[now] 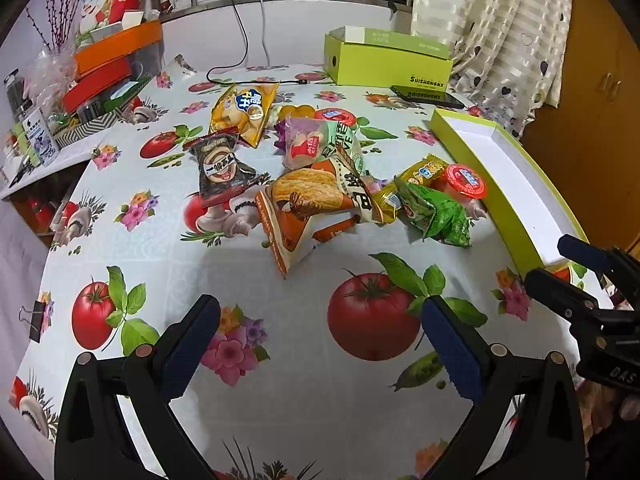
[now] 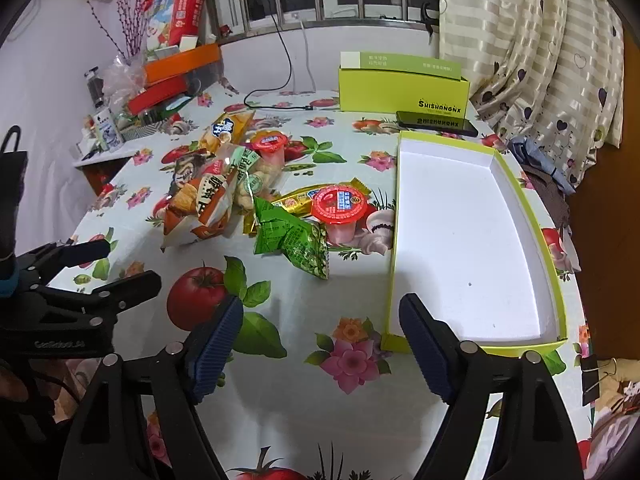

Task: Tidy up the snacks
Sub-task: 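Move both tools toward the snack pile on the table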

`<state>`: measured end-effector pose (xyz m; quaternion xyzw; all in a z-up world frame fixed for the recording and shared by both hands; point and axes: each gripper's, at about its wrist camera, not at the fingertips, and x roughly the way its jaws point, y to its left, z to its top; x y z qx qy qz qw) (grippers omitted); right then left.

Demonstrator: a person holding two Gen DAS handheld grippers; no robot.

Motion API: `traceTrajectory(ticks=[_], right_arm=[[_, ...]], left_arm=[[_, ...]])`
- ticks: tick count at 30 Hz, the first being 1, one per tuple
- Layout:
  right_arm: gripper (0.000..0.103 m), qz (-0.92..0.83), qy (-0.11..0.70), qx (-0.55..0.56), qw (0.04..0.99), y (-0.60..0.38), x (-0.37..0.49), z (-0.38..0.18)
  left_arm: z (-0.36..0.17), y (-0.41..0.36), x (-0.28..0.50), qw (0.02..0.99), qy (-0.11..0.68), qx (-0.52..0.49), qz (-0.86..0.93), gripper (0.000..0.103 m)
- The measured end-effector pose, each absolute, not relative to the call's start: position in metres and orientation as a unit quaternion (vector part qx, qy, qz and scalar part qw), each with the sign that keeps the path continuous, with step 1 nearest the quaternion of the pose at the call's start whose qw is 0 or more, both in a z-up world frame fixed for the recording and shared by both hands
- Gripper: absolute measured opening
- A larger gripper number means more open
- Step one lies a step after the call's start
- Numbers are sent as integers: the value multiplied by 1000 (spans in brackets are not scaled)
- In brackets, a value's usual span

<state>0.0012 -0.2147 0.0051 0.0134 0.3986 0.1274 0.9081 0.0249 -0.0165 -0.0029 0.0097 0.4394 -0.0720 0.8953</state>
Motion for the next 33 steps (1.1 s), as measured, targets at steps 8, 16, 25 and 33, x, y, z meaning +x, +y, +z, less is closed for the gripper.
traceTrajectory(ticks=[8, 16, 25, 33], right_arm=[[75, 151, 375, 21, 915, -215, -10, 8], [75, 166, 380, 13, 910, -206, -18, 8], [75, 173, 387, 13, 905, -200, -16, 10], [75, 176, 405, 28, 897, -200, -4, 4]], left_arm=[[-8, -17, 24, 889, 451, -4, -81, 101], [-13, -18, 14, 880, 462, -22, -107, 99], [-9, -20, 5, 882, 451, -19, -135, 99], [-8, -13, 11, 889, 437, -35, -134, 90]])
